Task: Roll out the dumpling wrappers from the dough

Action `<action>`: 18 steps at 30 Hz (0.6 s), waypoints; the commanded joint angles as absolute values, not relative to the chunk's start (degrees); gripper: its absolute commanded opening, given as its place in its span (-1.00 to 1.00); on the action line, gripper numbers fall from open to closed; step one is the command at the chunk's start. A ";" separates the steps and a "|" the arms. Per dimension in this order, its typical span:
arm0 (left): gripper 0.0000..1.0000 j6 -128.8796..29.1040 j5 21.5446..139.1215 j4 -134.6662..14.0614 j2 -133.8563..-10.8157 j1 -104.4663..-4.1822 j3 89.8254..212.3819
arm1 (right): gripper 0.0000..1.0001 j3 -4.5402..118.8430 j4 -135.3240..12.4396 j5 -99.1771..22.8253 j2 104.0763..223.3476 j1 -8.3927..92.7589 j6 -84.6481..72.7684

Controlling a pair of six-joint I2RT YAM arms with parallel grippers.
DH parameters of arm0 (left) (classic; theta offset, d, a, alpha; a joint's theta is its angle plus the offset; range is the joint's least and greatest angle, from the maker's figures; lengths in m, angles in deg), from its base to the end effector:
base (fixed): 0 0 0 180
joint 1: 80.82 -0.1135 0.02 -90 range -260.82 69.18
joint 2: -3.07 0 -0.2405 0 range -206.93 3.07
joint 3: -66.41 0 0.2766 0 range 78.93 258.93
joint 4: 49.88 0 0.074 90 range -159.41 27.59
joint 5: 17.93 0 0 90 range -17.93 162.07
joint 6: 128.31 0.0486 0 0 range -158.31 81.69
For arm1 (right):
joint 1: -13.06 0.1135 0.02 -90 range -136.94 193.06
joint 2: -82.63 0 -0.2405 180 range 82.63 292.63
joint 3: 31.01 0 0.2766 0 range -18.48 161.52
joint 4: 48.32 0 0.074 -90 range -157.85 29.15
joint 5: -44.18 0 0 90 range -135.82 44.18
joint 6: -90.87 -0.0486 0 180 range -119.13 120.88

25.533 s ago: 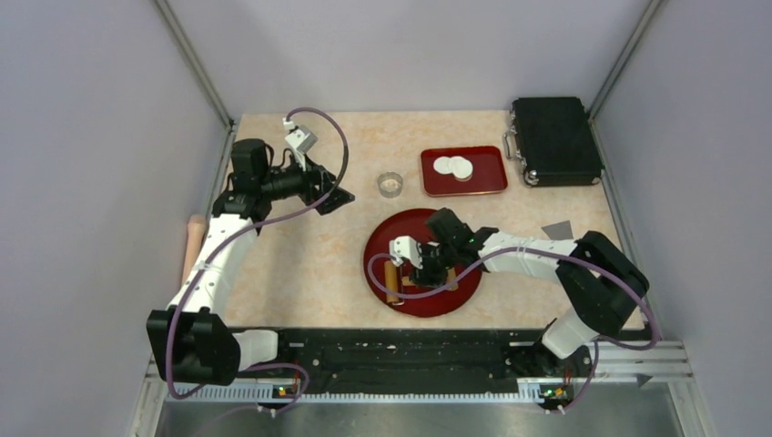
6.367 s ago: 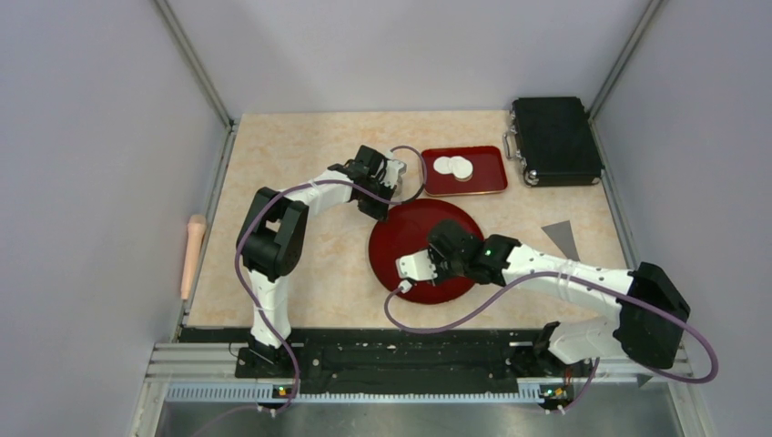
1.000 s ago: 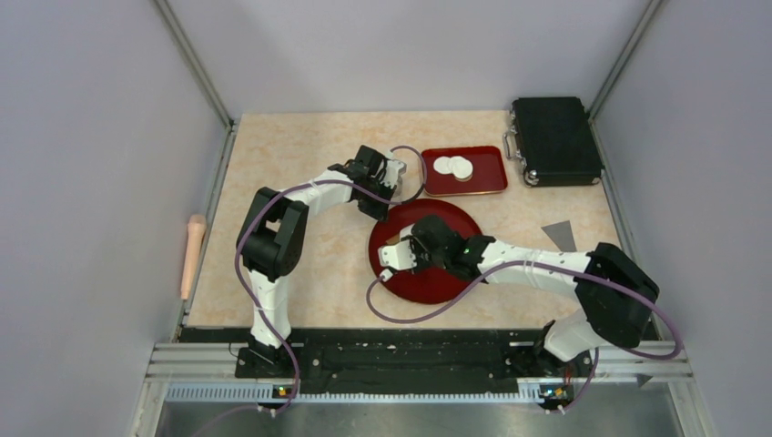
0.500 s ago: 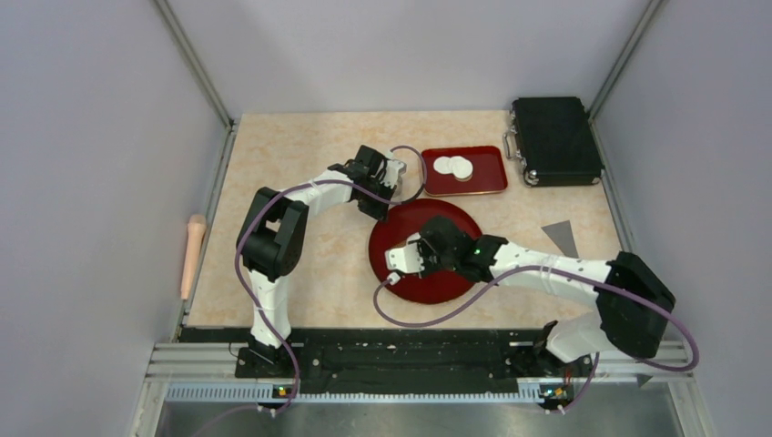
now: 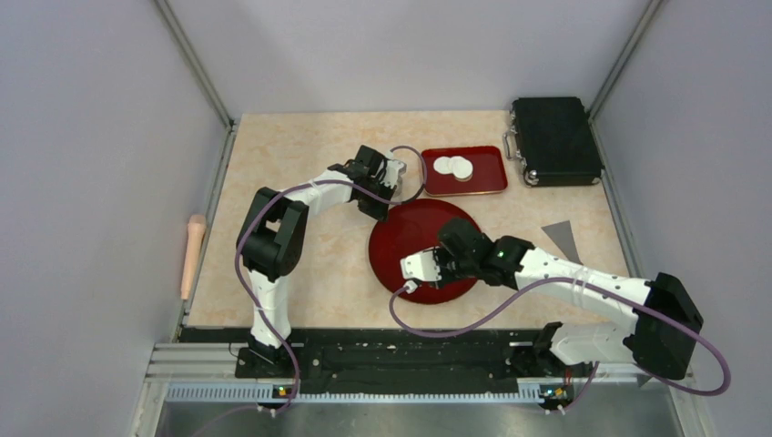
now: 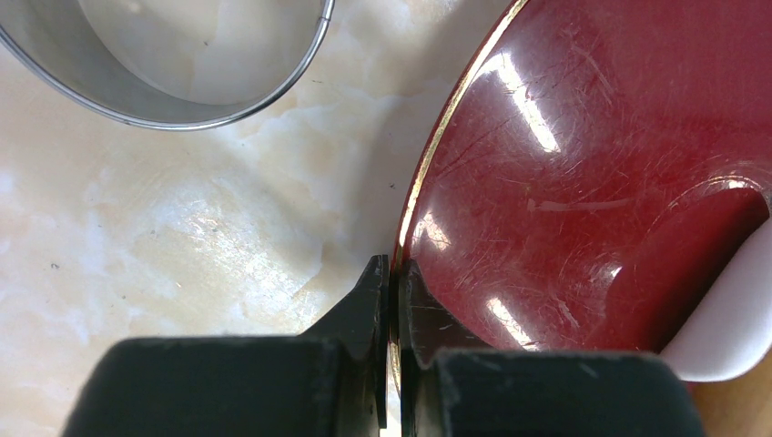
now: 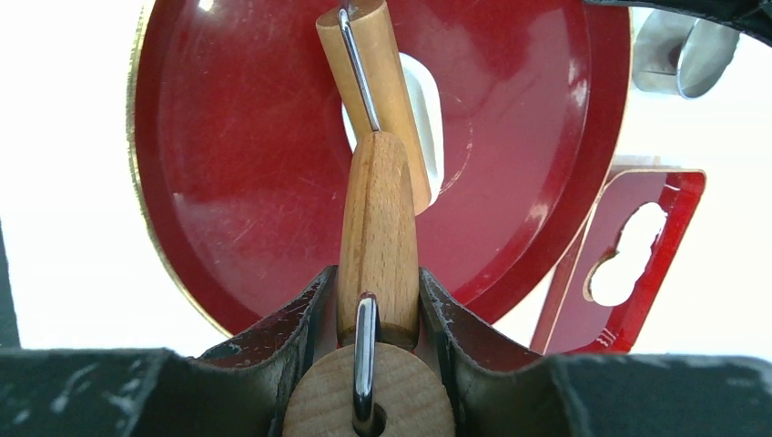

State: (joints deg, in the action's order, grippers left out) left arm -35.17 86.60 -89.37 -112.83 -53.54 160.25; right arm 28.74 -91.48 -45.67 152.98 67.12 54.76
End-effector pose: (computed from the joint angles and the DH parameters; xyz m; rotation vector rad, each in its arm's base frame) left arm 0.3846 -0.2121 0.1195 0.7837 2.5535 -0.4743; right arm 0.1663 0.2296 0.1902 -2.0299 1.4748 0.0045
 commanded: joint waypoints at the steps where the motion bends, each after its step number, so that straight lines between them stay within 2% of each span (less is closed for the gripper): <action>1: -1.00 -35.04 82.53 -87.93 -116.55 -53.69 159.74 | -1.00 29.00 -99.81 -36.50 152.30 67.08 50.92; 10: -1.00 -34.98 82.66 -87.96 -116.55 -53.71 159.66 | -1.00 33.17 -98.53 -29.91 154.48 62.14 46.71; 18: -1.00 -35.00 82.80 -87.84 -116.38 -53.73 159.54 | -1.00 42.19 -99.57 -26.54 154.52 55.50 40.48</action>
State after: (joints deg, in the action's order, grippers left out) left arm -35.17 86.60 -89.37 -112.83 -53.54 160.25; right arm 35.86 -99.48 -31.34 154.55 57.52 45.45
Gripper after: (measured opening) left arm 0.034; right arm 0.324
